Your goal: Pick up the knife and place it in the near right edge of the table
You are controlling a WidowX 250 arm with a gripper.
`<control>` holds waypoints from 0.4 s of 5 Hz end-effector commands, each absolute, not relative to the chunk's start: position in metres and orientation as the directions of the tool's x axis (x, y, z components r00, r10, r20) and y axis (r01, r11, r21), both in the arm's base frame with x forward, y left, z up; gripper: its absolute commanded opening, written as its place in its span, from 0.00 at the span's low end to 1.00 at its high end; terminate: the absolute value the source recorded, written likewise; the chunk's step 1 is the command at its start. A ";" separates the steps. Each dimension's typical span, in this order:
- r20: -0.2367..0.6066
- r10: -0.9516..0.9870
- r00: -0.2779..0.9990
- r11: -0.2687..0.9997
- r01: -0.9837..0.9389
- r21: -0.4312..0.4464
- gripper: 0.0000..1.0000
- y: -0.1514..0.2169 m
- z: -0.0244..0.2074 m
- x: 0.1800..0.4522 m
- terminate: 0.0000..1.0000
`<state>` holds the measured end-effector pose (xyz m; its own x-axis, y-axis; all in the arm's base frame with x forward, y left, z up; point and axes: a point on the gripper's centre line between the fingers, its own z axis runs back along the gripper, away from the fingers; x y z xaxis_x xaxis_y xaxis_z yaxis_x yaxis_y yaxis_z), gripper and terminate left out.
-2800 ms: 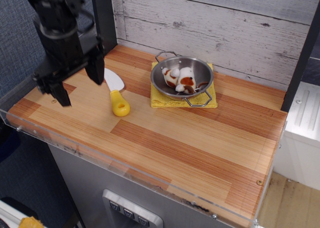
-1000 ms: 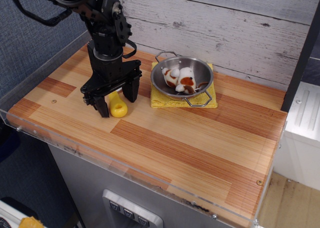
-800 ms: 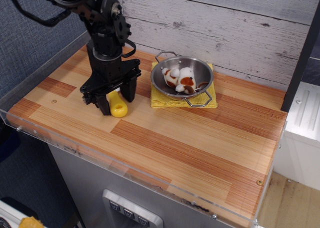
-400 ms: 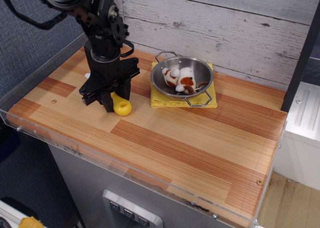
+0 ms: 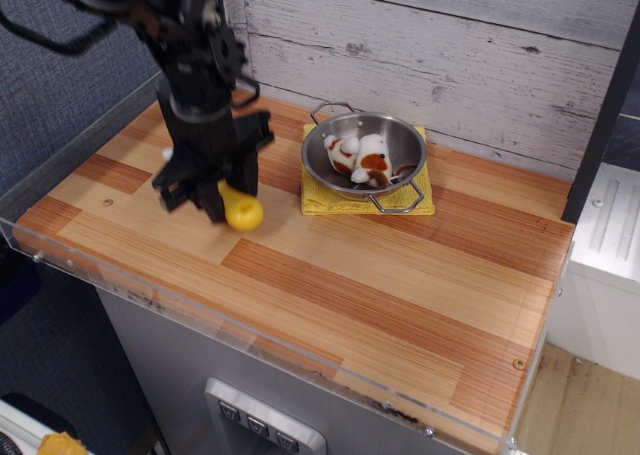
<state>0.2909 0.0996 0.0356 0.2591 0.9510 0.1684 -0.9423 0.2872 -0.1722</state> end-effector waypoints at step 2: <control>0.230 0.927 0.296 0.363 -0.863 -0.353 0.00 0.043 0.127 0.290 0.00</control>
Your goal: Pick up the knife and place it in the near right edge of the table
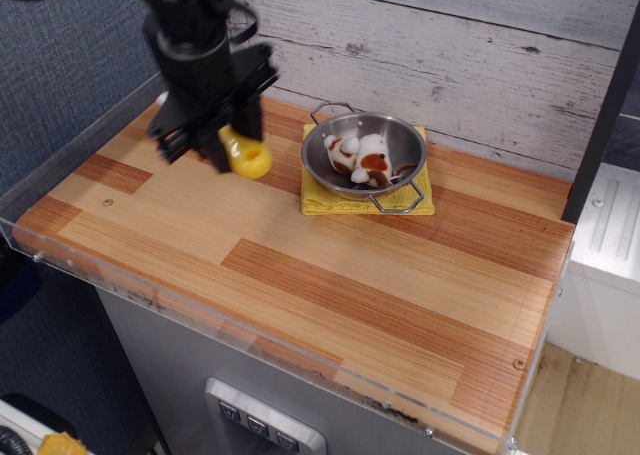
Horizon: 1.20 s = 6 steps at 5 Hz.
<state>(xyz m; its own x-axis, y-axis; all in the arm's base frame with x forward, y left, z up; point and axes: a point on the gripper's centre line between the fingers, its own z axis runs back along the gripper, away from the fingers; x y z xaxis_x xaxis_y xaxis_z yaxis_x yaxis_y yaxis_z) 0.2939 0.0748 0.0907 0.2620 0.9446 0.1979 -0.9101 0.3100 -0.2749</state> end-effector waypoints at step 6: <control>0.205 0.636 0.744 0.769 -0.591 -0.242 0.00 -0.100 0.080 0.285 0.00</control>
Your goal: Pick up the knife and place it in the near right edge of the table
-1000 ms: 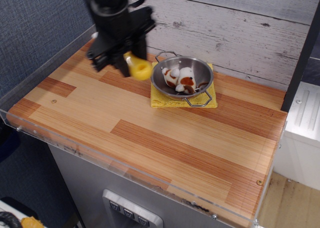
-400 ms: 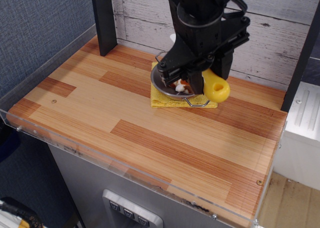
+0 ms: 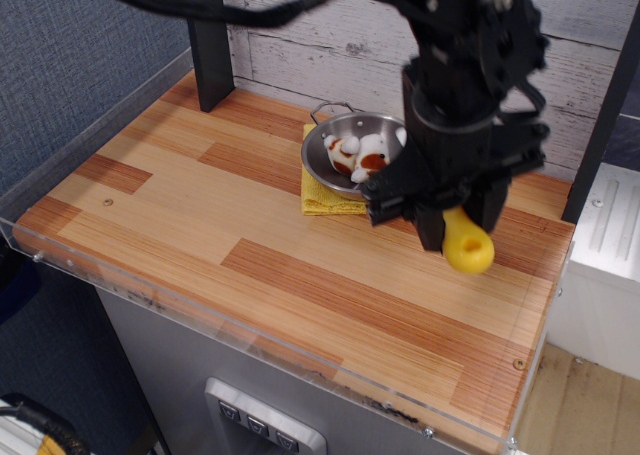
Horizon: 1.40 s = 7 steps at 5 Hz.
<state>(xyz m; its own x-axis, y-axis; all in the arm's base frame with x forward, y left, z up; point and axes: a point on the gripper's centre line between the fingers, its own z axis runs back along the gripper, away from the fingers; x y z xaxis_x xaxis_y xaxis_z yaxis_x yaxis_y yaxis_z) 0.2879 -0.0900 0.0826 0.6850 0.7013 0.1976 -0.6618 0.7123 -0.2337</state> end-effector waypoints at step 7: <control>0.155 0.550 0.820 0.835 -0.539 -0.112 1.00 -0.123 0.024 0.291 0.00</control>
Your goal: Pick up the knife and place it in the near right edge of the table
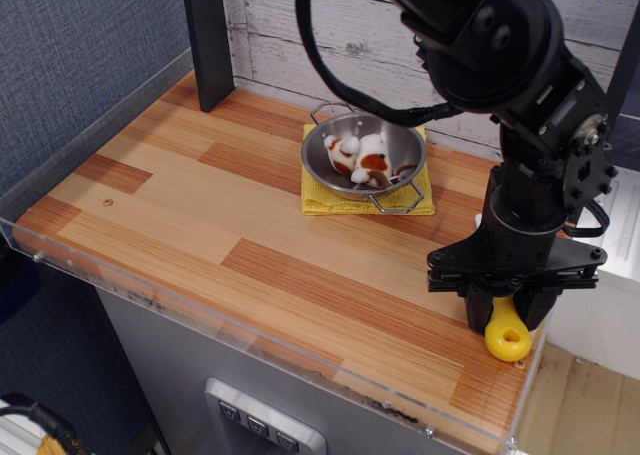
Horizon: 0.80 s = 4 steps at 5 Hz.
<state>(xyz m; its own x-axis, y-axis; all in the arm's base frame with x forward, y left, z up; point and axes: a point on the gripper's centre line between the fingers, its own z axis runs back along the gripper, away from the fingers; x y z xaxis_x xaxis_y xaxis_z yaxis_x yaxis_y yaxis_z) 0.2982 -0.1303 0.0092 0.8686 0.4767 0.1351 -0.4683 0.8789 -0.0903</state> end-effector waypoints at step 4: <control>0.147 0.643 0.752 0.760 -0.602 -0.243 1.00 -0.108 0.059 0.296 0.00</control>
